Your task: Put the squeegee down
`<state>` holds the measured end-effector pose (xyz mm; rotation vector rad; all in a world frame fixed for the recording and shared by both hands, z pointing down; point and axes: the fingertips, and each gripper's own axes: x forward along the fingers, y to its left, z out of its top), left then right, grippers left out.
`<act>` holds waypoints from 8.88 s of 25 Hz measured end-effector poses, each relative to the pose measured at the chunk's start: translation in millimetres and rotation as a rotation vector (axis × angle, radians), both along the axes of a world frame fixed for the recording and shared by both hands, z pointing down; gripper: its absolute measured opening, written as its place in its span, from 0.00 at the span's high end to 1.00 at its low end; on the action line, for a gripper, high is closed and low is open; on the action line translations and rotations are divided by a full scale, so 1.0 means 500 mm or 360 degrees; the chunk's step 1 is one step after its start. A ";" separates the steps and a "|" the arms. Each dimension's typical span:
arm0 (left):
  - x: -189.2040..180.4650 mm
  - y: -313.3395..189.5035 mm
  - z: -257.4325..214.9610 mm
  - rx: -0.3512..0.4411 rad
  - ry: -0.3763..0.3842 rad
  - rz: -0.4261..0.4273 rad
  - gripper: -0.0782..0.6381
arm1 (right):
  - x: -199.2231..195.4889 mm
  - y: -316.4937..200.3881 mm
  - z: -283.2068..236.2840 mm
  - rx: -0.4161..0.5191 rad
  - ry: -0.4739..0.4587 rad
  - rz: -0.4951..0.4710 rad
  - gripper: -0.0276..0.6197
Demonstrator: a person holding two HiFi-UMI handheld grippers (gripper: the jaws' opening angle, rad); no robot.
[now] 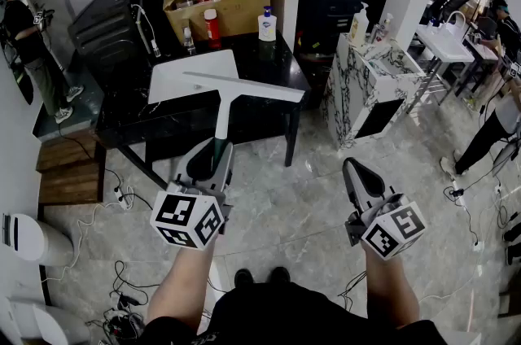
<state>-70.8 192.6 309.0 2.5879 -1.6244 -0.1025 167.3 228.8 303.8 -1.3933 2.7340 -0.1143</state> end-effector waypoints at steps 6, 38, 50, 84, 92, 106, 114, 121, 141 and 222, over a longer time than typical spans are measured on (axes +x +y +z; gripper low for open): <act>-0.047 0.016 -0.017 0.0047 -0.0011 -0.0006 0.75 | -0.073 0.018 -0.007 0.0026 0.0021 -0.0009 0.95; -0.252 0.074 0.067 -0.0050 0.0005 0.0083 0.75 | -0.263 0.099 0.041 -0.0148 -0.0183 0.0104 0.95; -0.246 -0.005 0.082 -0.0072 0.0003 0.0069 0.75 | -0.281 0.012 0.065 -0.0188 -0.0197 0.0009 0.95; -0.056 -0.408 0.095 -0.0187 -0.0164 -0.0053 0.75 | -0.125 -0.438 0.152 -0.0357 -0.0256 -0.0215 0.95; -0.026 -0.433 0.094 -0.0161 -0.0128 -0.0038 0.75 | -0.104 -0.451 0.151 -0.0366 -0.0260 -0.0217 0.95; -0.044 -0.660 0.111 -0.0129 -0.0034 0.0028 0.75 | -0.131 -0.649 0.164 -0.0403 -0.0188 -0.0160 0.95; -0.068 -0.844 0.124 -0.0157 -0.0029 0.0122 0.75 | -0.185 -0.829 0.162 -0.0427 -0.0152 -0.0128 0.95; -0.094 -0.951 0.127 -0.0175 -0.0011 0.0193 0.75 | -0.222 -0.920 0.161 -0.0449 -0.0118 -0.0082 0.95; 0.063 -1.055 0.185 -0.0330 -0.0092 0.0250 0.75 | -0.102 -1.003 0.216 -0.0586 -0.0150 -0.0139 0.95; 0.114 -1.166 0.403 -0.0570 -0.0752 0.0441 0.71 | -0.084 -1.077 0.283 -0.0612 0.0001 -0.0178 0.95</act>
